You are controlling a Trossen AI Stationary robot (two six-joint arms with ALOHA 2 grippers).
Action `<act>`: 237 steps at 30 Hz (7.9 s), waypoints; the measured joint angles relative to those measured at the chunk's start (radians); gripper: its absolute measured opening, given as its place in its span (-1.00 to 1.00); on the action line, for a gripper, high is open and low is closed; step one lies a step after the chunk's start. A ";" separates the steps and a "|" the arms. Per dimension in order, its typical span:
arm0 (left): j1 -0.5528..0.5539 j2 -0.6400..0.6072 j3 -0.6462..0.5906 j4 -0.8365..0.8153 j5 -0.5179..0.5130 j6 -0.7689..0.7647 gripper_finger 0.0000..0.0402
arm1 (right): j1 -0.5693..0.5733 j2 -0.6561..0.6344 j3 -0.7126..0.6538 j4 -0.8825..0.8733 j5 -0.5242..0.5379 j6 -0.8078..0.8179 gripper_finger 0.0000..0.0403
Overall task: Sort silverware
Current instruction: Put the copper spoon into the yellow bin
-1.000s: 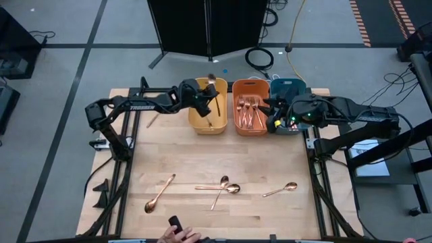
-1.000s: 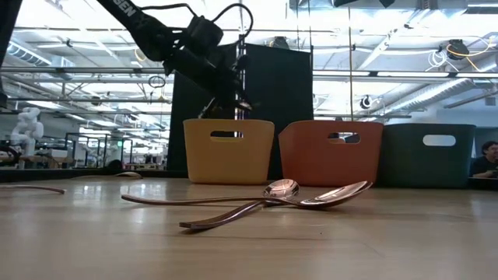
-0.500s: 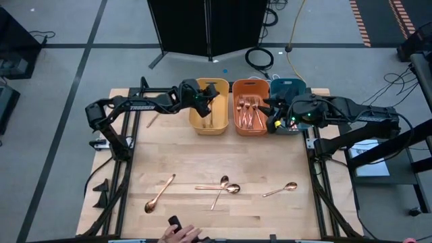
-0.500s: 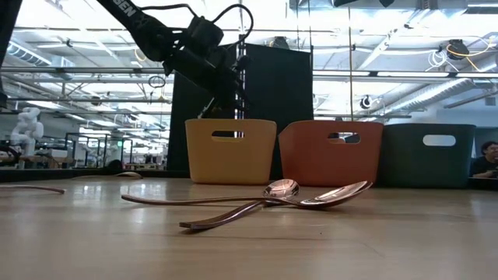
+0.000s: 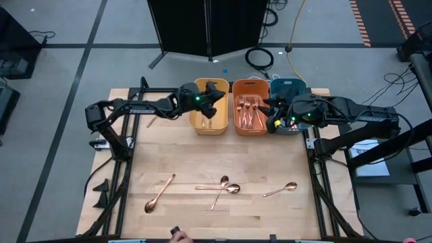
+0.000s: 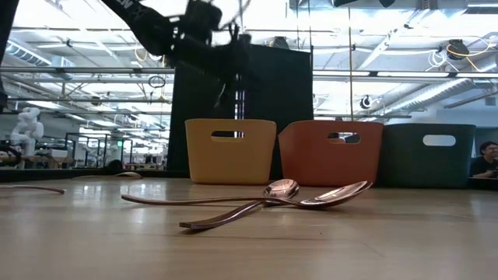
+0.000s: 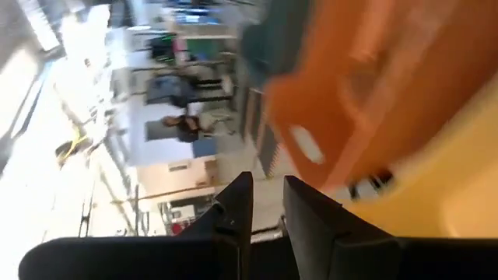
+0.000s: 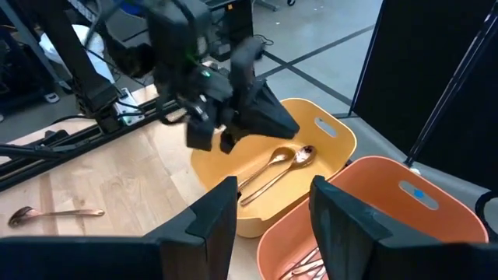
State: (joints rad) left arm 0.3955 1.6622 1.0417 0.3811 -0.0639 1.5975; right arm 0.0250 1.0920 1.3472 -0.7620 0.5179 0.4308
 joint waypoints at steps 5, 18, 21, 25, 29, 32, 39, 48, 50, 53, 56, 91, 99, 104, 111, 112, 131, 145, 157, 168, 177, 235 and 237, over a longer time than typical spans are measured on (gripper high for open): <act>-0.072 -0.080 0.000 0.102 -0.004 -0.343 -0.64 | 0.002 0.000 0.000 0.000 -0.022 0.003 -0.26; -0.045 -0.392 0.001 -0.588 -0.279 -1.293 -0.64 | 0.003 0.020 0.000 0.000 -0.080 0.053 -0.26; -0.031 -0.410 0.001 -0.836 -0.359 -1.431 -0.64 | 0.003 0.044 0.000 0.001 -0.079 0.039 -0.26; 0.054 -0.410 -0.012 -1.102 -0.224 -1.737 -0.64 | 0.003 0.093 0.000 -0.002 -0.112 0.031 -0.26; 0.152 -0.420 -0.039 -1.142 0.002 -1.855 -0.64 | 0.004 0.143 0.000 -0.003 -0.214 0.015 -0.26; 0.217 -0.426 -0.037 -1.152 0.009 -1.855 -0.64 | 0.005 0.167 0.000 -0.020 -0.311 -0.005 -0.26; 0.450 -0.410 -0.037 -1.254 0.038 -1.876 -0.64 | 0.036 0.195 0.000 -0.070 -0.339 -0.009 -0.26; 0.528 -0.240 -0.037 -1.316 -0.005 -1.823 -0.62 | 0.056 0.218 -0.002 -0.085 -0.348 -0.065 -0.26; 0.546 -0.177 -0.037 -1.342 0.020 -1.803 -0.59 | 0.055 0.218 -0.002 -0.080 -0.371 -0.071 -0.26; 0.564 -0.109 -0.037 -1.380 -0.011 -1.787 -0.52 | 0.056 0.219 -0.002 -0.081 -0.395 -0.072 -0.26; 0.575 -0.082 -0.037 -1.375 -0.049 -1.748 -0.44 | 0.063 0.218 -0.002 -0.096 -0.409 -0.054 -0.26; 0.567 0.141 -0.032 -1.253 -0.006 -1.678 -0.50 | 0.136 0.215 -0.002 -0.192 -0.416 0.018 -0.26; 0.562 0.142 -0.025 -1.266 -0.002 -1.689 -0.95 | 0.194 0.215 -0.001 -0.199 -0.383 0.067 -0.26; 0.554 0.112 -0.007 -1.318 0.058 -1.697 -0.95 | 0.209 0.215 -0.001 -0.200 -0.379 0.065 -0.26; 0.512 -0.030 -0.004 -1.292 0.195 -1.751 -0.96 | 0.197 0.215 0.000 -0.200 -0.383 0.044 -0.26; 0.502 -0.054 -0.004 -1.267 0.222 -1.771 -0.96 | 0.195 0.215 0.000 -0.200 -0.383 0.044 -0.26; 0.201 -0.310 -0.002 -0.467 0.485 -2.306 -0.96 | 0.112 0.214 0.000 -0.096 -0.389 0.082 -0.26; 0.192 -0.147 -0.001 -0.291 0.391 -2.508 -0.96 | 0.055 0.183 0.000 -0.135 -0.407 -0.101 -0.26; 0.229 -0.006 0.024 -0.366 0.418 -2.613 -0.96 | -0.033 0.121 -0.001 -0.228 -0.443 -0.370 -0.26; 0.202 0.021 0.062 -0.393 0.398 -2.495 -0.68 | -0.129 0.169 -0.002 -0.147 -0.551 -0.441 -0.26; 0.275 -0.018 0.061 -0.362 0.503 -2.419 -0.24 | -0.179 0.217 -0.002 -0.082 -0.550 -0.299 -0.26; -1.050 -0.034 -0.112 -1.245 0.226 -3.158 -0.23 | 0.189 0.395 0.000 0.003 -0.490 -0.050 -0.26; -1.050 -0.024 -0.113 -1.245 0.197 -3.149 -0.23 | 0.186 0.395 0.000 0.008 -0.491 -0.050 -0.26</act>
State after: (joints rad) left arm -0.6548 1.6378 0.9291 -0.8635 0.1332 -1.5517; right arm 0.2113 1.4873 1.3471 -0.7540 0.0270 0.3809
